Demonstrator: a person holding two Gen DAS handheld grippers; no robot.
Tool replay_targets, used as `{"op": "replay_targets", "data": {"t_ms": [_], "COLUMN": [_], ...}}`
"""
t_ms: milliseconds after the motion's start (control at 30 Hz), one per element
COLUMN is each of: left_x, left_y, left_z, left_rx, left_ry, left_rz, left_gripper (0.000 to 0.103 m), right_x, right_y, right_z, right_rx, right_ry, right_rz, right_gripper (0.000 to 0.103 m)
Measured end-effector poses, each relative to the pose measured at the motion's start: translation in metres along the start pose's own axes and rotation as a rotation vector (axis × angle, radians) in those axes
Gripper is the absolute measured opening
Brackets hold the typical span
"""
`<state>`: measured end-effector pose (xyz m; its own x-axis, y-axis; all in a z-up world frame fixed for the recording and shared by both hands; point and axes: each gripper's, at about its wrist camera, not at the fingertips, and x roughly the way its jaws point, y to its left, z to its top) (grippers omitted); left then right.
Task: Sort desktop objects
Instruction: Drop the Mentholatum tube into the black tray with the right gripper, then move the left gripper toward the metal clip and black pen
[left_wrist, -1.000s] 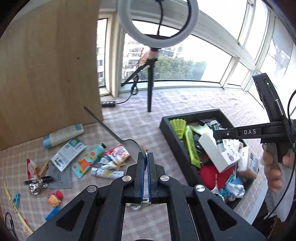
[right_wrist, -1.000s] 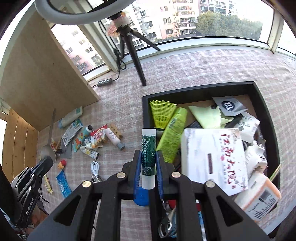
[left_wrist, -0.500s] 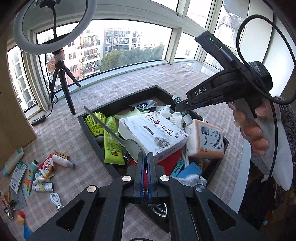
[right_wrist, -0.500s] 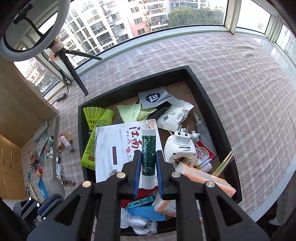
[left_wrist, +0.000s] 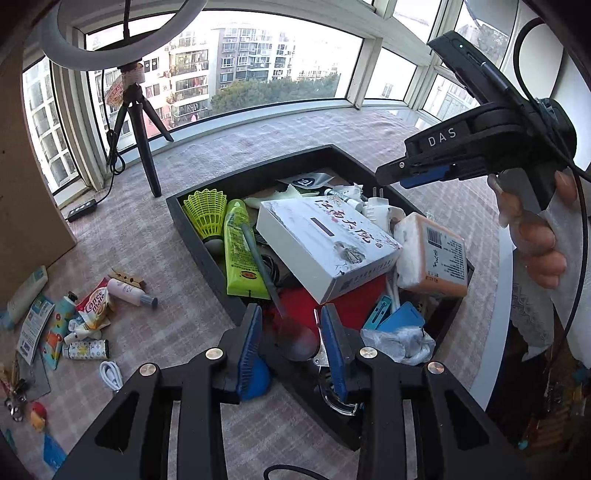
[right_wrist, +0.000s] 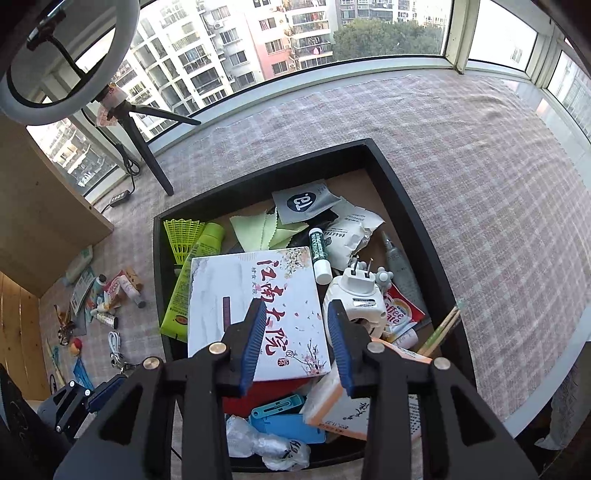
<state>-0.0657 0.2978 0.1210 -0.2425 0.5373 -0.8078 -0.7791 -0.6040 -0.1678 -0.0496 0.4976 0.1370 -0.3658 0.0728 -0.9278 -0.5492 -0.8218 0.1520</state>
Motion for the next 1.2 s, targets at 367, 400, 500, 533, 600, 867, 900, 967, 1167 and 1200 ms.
{"op": "replay_targets", "data": {"t_ms": [367,400,500,533,600,867,900,967,1167,1200], "left_x": [-0.023,-0.025,-0.035,-0.038,-0.044,-0.073,-0.076,-0.081,-0.096,-0.098], "left_y": [0.061,0.068,0.089,0.097,0.115,0.199,0.211,0.234,0.287,0.294], "left_z": [-0.026,-0.030,-0.046,-0.051,-0.061,-0.099,-0.104,-0.114,-0.136,-0.138], "left_rx": [-0.140,-0.153,-0.186,-0.199,-0.224,-0.312,-0.320,-0.331,-0.302,-0.287], "left_ry": [0.033,0.036,0.042,0.046,0.052,0.076,0.084,0.099,0.126,0.129], "left_rz": [0.117,0.135,0.190,0.205,0.236,0.391,0.403,0.428,0.508,0.507], "left_gripper": [0.032,0.031,0.032,0.032,0.032,0.032,0.032,0.032,0.032,0.032], "right_x": [0.010,0.012,0.018,0.020,0.023,0.039,0.042,0.050,0.073,0.077], "right_y": [0.069,0.076,0.099,0.107,0.122,0.177,0.182,0.192,0.217,0.221], "right_z": [-0.014,-0.016,-0.021,-0.023,-0.027,-0.038,-0.038,-0.039,-0.039,-0.039], "right_rx": [-0.148,-0.163,-0.208,-0.222,-0.254,-0.372,-0.381,-0.395,-0.435,-0.442], "right_ry": [0.019,0.023,0.033,0.035,0.040,0.060,0.064,0.075,0.112,0.117], "right_rz": [0.057,0.063,0.083,0.089,0.100,0.146,0.153,0.156,0.160,0.158], "right_gripper": [0.034,0.034,0.034,0.034,0.034,0.034,0.034,0.034,0.034,0.034]}}
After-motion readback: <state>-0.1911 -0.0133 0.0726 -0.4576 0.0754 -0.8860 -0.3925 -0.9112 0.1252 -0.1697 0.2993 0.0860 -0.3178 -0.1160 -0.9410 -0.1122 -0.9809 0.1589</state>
